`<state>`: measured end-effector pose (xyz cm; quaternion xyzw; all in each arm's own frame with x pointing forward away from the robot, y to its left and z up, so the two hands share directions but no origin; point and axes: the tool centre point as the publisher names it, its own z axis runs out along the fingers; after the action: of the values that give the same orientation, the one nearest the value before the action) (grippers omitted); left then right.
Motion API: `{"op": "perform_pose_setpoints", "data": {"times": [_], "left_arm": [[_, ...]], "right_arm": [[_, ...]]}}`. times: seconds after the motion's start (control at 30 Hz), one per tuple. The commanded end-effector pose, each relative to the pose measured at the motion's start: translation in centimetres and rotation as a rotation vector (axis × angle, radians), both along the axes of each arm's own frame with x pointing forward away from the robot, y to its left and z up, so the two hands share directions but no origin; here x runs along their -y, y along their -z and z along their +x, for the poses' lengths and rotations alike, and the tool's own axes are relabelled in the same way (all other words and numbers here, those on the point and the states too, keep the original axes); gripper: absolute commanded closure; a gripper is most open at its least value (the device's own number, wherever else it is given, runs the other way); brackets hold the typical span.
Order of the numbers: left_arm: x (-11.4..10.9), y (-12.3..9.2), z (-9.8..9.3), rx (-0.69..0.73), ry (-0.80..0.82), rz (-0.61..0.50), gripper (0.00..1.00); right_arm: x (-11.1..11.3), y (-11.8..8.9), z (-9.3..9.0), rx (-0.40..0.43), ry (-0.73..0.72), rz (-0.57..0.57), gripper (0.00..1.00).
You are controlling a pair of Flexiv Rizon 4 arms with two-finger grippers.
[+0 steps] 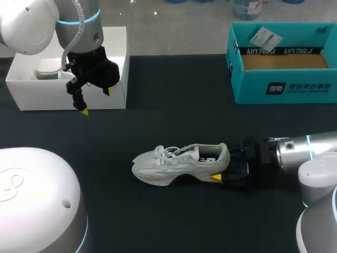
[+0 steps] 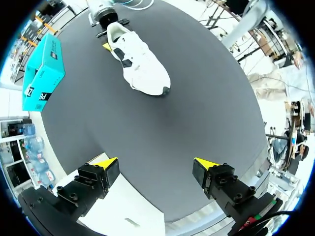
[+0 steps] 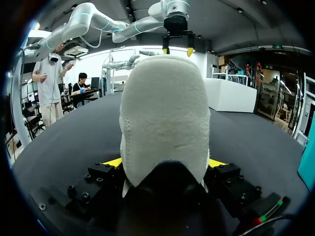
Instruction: Take the shoe out of the shoebox, open the shoe tongue, remove and reinsert the insole, then place the shoe into the shoebox
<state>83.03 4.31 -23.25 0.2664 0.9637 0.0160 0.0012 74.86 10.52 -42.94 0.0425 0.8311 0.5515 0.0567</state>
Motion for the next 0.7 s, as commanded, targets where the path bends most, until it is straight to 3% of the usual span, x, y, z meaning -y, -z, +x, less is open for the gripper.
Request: {"op": "perform_pose_setpoints", "data": {"times": [0.03,0.1,0.7], "left_arm": [[1.79,1.39,0.72,-0.065,-0.812,-0.019,0.00],[2.60,1.96,0.79,-0.096,-0.846,-0.010,0.00],[2.60,1.96,0.79,-0.096,-0.846,-0.010,0.00]], "right_arm": [[-0.20,0.21,0.10,0.000,0.001,-0.002,1.00],[-0.20,0.21,0.10,0.000,0.001,-0.002,1.00],[-0.20,0.21,0.10,0.000,0.001,-0.002,1.00]]}}
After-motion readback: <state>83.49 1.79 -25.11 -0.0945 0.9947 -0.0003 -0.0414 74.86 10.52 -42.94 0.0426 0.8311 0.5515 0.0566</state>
